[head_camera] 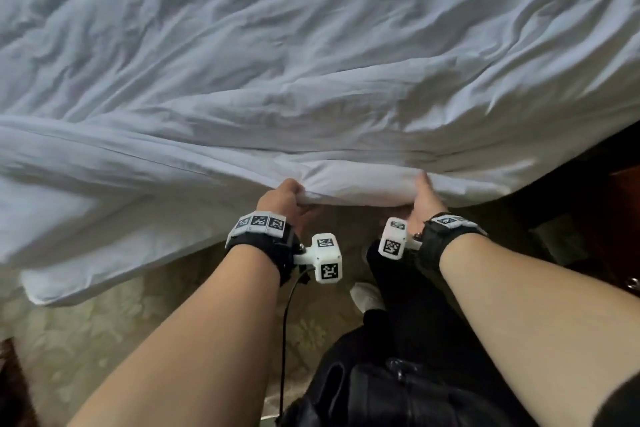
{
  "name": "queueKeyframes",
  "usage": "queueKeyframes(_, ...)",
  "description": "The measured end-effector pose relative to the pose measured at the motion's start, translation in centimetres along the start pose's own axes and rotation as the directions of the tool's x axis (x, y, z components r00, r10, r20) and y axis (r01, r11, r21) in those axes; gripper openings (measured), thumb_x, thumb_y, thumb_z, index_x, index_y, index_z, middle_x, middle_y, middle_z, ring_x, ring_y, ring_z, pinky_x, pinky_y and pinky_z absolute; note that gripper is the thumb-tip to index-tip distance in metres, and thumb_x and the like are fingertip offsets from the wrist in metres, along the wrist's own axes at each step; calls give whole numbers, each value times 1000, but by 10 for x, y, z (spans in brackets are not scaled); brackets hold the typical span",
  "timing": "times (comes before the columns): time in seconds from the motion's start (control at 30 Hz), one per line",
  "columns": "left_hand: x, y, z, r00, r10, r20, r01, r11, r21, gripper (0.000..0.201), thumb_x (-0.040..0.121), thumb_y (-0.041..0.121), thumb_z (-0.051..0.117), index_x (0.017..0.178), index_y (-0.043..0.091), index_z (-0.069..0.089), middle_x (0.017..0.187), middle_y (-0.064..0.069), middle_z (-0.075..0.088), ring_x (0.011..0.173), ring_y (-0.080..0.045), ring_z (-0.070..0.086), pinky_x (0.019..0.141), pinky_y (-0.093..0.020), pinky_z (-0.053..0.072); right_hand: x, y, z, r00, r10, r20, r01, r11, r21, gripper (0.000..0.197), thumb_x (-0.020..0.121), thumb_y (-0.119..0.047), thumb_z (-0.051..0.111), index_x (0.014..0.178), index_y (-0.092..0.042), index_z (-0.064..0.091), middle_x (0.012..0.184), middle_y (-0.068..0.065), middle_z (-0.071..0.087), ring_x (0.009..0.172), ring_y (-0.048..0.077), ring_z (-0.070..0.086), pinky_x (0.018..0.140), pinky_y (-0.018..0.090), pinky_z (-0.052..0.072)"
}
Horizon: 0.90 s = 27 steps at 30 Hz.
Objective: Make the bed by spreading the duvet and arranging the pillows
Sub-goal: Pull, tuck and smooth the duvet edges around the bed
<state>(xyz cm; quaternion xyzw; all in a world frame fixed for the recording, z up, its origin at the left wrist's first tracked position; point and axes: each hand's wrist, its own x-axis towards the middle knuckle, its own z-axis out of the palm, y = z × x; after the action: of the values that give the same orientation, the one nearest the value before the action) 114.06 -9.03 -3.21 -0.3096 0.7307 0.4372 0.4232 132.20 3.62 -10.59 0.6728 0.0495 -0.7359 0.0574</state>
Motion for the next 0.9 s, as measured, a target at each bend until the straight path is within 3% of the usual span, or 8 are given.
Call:
queueKeyframes(0.1, -32, 1, -11, 997, 65, 41, -64, 998, -17, 9, 86, 4, 53, 91, -2, 57, 90, -22, 64, 83, -40, 69, 80, -57, 62, -41, -17, -7, 985, -141, -104, 154, 980, 129, 74, 85, -69, 63, 135, -17, 46, 101, 14, 59, 82, 30, 65, 58, 37, 55)
queueKeyframes(0.3, -112, 12, -35, 984, 137, 118, -137, 991, -3, 17, 76, 14, 56, 83, -1, 57, 82, -22, 60, 70, -40, 67, 74, -59, 61, -145, -34, -14, 903, -423, -76, 427, 903, 54, 62, 87, -64, 63, 130, -21, 54, 108, 9, 55, 83, 29, 60, 68, 38, 49)
queueKeyframes(0.43, -168, 48, -39, 959, 249, 133, -232, 964, -128, 8, 87, 8, 52, 91, 1, 54, 74, -16, 56, 55, -32, 63, 60, -44, 61, -222, -56, -11, 833, -550, -56, 551, 835, 1, 40, 98, -52, 54, 104, -12, 59, 65, 10, 61, 51, 27, 60, 46, 30, 49)
queueKeyframes(0.5, -191, 74, -39, 944, 308, 118, -278, 936, -216, 6, 88, 7, 51, 91, 2, 54, 70, -14, 54, 51, -29, 60, 60, -42, 60, -251, -75, -7, 809, -585, -50, 587, 805, 86, 36, 101, -50, 48, 102, -15, 60, 51, 5, 62, 39, 21, 60, 49, 28, 47)
queueKeyframes(0.57, -206, 100, -36, 924, 371, 88, -332, 896, -295, 3, 87, 7, 51, 86, 5, 52, 68, -12, 51, 48, -27, 57, 62, -40, 57, -270, -95, -1, 771, -635, -40, 632, 757, 165, 39, 96, -58, 50, 92, -20, 56, 71, 4, 64, 56, 24, 61, 61, 32, 44)
queueKeyframes(0.7, -212, 149, -18, 895, 444, 34, -396, 828, -397, 15, 83, 3, 47, 70, 10, 44, 61, -6, 38, 47, -20, 42, 49, -29, 48, -262, -139, 3, 767, -641, -28, 633, 749, 198, 56, 84, -74, 54, 109, -24, 54, 99, 4, 56, 71, 27, 57, 63, 36, 48)
queueKeyframes(0.8, -195, 182, 3, 881, 473, -15, -443, 814, -375, 16, 72, 7, 53, 60, 11, 43, 59, -7, 38, 49, -23, 42, 45, -26, 45, -250, -174, 0, 798, -603, -27, 598, 783, 171, 58, 91, -74, 43, 89, -17, 56, 85, 10, 54, 64, 28, 50, 61, 33, 38)
queueKeyframes(0.9, -178, 207, 29, 887, 457, -73, -452, 821, -349, 11, 69, 11, 54, 63, 11, 45, 59, -7, 41, 50, -25, 45, 47, -29, 46, -246, -216, 0, 823, -563, -74, 567, 822, 53, 46, 102, -53, 41, 82, -13, 53, 84, 10, 53, 64, 27, 46, 56, 31, 36)
